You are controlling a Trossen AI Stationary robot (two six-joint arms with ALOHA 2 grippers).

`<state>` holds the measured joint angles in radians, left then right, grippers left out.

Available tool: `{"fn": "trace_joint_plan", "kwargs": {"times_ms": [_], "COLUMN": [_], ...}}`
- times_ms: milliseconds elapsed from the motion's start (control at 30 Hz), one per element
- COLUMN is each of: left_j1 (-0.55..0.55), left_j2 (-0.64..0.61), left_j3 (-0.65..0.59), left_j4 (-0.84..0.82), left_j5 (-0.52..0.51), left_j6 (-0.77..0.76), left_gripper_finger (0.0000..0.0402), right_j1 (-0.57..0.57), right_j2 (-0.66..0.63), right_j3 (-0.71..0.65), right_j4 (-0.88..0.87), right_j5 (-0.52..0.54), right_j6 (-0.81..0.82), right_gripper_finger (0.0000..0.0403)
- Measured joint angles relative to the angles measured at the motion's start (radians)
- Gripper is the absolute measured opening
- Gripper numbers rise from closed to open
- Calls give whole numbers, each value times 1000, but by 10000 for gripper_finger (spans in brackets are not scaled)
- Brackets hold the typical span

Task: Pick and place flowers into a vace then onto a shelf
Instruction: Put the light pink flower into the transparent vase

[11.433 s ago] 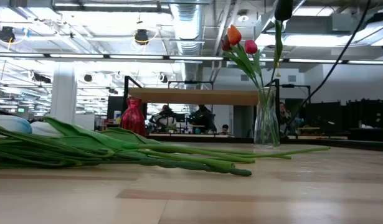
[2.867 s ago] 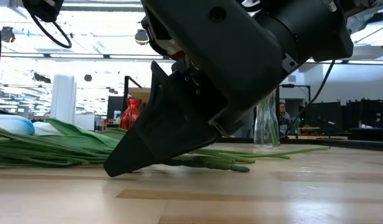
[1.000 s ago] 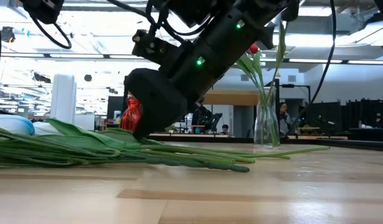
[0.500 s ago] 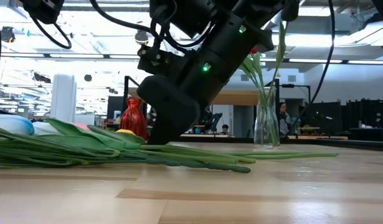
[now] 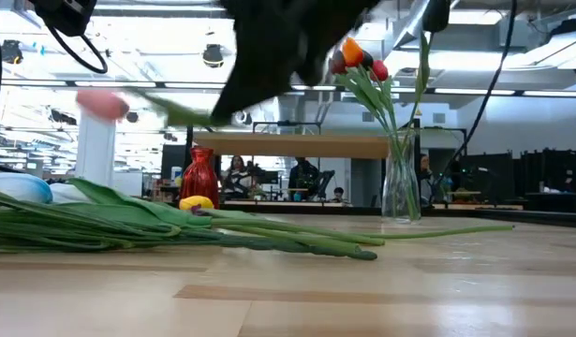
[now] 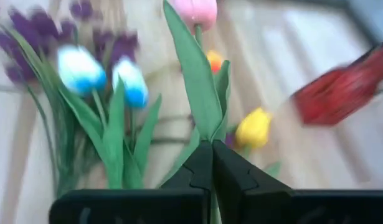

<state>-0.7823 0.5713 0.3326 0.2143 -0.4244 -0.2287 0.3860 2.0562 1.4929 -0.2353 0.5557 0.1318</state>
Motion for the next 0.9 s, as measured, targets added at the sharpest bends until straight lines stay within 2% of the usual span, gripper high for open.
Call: {"fn": "trace_joint_plan", "kwargs": {"times_ms": [100,300,400,467,567,700,800,900], "left_j1": [0,0,0,0,1,10,32,49], "left_j2": [0,0,0,4,27,83,138,194], "left_j3": [0,0,0,0,-8,-39,-41,-41], "left_j4": [0,0,0,5,57,236,355,499], "left_j5": [0,0,-5,-26,-84,-123,-72,25], "left_j6": [0,0,7,17,53,136,206,271], "left_gripper_finger": [222,222,222,222,222,222,222,222], "right_j1": [28,96,131,152,172,178,169,150], "right_j2": [-55,-163,-206,-226,-238,-218,-194,-185], "right_j3": [2,2,2,2,2,3,3,3], "right_j4": [1,-3,49,110,241,435,571,666], "right_j5": [78,357,508,553,569,547,484,398], "right_j6": [-24,-35,-62,-106,-188,-321,-422,-476], "right_gripper_finger": [0,0,0,0,0,0,0,0]}}
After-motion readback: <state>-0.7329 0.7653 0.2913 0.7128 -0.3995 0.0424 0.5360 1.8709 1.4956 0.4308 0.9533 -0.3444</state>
